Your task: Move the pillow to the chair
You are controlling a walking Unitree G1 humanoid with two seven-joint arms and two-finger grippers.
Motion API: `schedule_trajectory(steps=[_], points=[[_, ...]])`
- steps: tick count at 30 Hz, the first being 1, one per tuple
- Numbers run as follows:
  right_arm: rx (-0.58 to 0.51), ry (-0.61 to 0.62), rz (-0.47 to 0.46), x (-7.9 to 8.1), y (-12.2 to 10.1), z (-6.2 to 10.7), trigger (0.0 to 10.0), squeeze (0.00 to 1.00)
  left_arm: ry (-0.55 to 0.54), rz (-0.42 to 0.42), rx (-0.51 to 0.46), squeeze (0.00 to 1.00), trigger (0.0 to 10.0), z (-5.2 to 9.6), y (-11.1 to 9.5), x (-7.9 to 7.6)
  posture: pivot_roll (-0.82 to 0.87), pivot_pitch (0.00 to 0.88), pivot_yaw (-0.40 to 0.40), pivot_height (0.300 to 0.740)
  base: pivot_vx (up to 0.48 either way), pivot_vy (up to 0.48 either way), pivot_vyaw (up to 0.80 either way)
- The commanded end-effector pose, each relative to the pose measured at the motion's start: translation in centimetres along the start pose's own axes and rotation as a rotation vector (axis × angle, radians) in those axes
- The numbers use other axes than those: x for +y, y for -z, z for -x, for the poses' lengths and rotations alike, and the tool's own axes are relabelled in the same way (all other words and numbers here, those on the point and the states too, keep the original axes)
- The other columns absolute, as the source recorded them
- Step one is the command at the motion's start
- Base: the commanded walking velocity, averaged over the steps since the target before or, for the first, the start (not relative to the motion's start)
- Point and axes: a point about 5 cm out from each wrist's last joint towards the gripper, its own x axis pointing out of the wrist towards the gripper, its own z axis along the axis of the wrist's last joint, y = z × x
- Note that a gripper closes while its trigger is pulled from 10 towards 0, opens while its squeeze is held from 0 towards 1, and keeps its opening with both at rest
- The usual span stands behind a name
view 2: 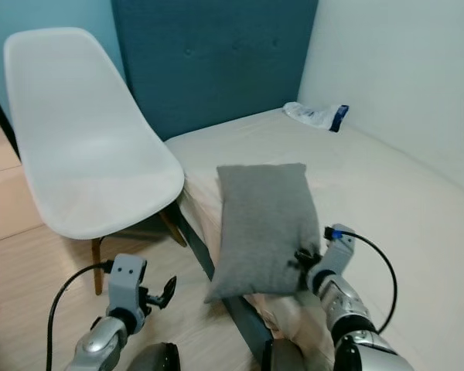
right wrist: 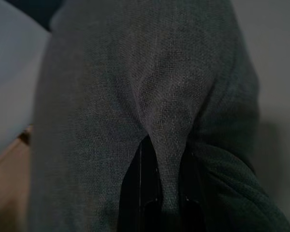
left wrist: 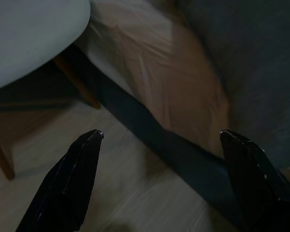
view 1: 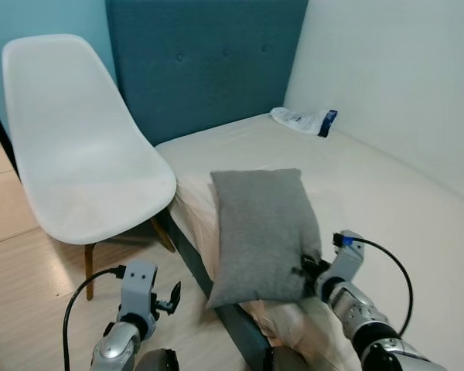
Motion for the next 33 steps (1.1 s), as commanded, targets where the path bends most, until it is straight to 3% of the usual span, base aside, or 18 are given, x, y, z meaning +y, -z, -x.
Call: schedule_trajectory(steps=[1, 2, 3, 5, 7, 12, 16, 18, 25, 33], points=[[-0.002, -0.078, -0.027, 1.3, 0.0, -0.4, 0.0, 0.00, 0.011, 0.005, 0.024, 0.00, 10.0, 0.1, 0.5, -0.4, 0.13, 0.035, -0.090, 0.595, 0.000, 0.000, 0.00], [-0.053, -0.166, -0.057, 2.3, -0.8, -0.7, 0.0, 0.00, 0.011, 0.006, 0.012, 0.00, 10.0, -0.1, 0.2, -0.5, 0.13, 0.027, -0.090, 0.595, 0.000, 0.000, 0.00], [-0.053, -0.166, -0.057, 2.3, -0.8, -0.7, 0.0, 0.00, 0.011, 0.006, 0.012, 0.00, 10.0, -0.1, 0.2, -0.5, 0.13, 0.027, -0.090, 0.595, 0.000, 0.000, 0.00], [-0.122, -0.355, -0.092, 4.5, -1.9, -0.9, 0.0, 0.00, 0.005, 0.009, -0.012, 0.00, 10.0, -0.5, -0.5, -0.4, 0.13, 0.014, -0.093, 0.605, 0.000, 0.000, 0.00], [-0.140, -0.417, -0.099, 5.2, -2.1, -0.9, 0.0, 0.00, 0.001, 0.010, -0.020, 0.00, 10.0, -0.6, -0.7, -0.3, 0.13, 0.013, -0.095, 0.610, 0.000, 0.000, 0.00], [-0.123, -0.599, -0.101, 7.1, -0.2, 0.1, 0.0, 0.00, -0.026, 0.012, -0.041, 0.00, 10.0, -0.1, -0.8, 0.2, 0.13, 0.010, -0.103, 0.630, 0.000, 0.000, 0.00], [-0.113, -0.635, -0.101, 7.6, 0.6, 0.7, 0.0, 0.00, -0.036, 0.011, -0.051, 0.00, 10.0, 0.4, -0.9, 0.3, 0.13, 0.011, -0.105, 0.640, 0.000, 0.000, 0.00], [-0.113, -0.636, -0.104, 7.5, 1.4, 1.7, 0.0, 0.00, -0.054, 0.017, -0.069, 0.00, 10.0, 1.8, -0.8, 0.3, 0.13, 0.012, -0.104, 0.655, 0.000, 0.000, 0.00], [-0.145, -0.641, -0.108, 7.2, 0.7, 2.5, 0.0, 0.00, -0.076, 0.025, -0.061, 0.00, 10.0, 3.7, -0.2, 0.2, 0.13, 0.022, -0.093, 0.680, 0.000, 0.000, 0.00], [-0.130, -0.641, -0.068, 7.4, 0.3, 2.5, 0.0, 0.00, -0.104, 0.027, -0.048, 0.00, 10.0, 3.8, 0.0, 0.5, 0.14, 0.022, -0.098, 0.705, 0.000, 0.000, 0.00]])
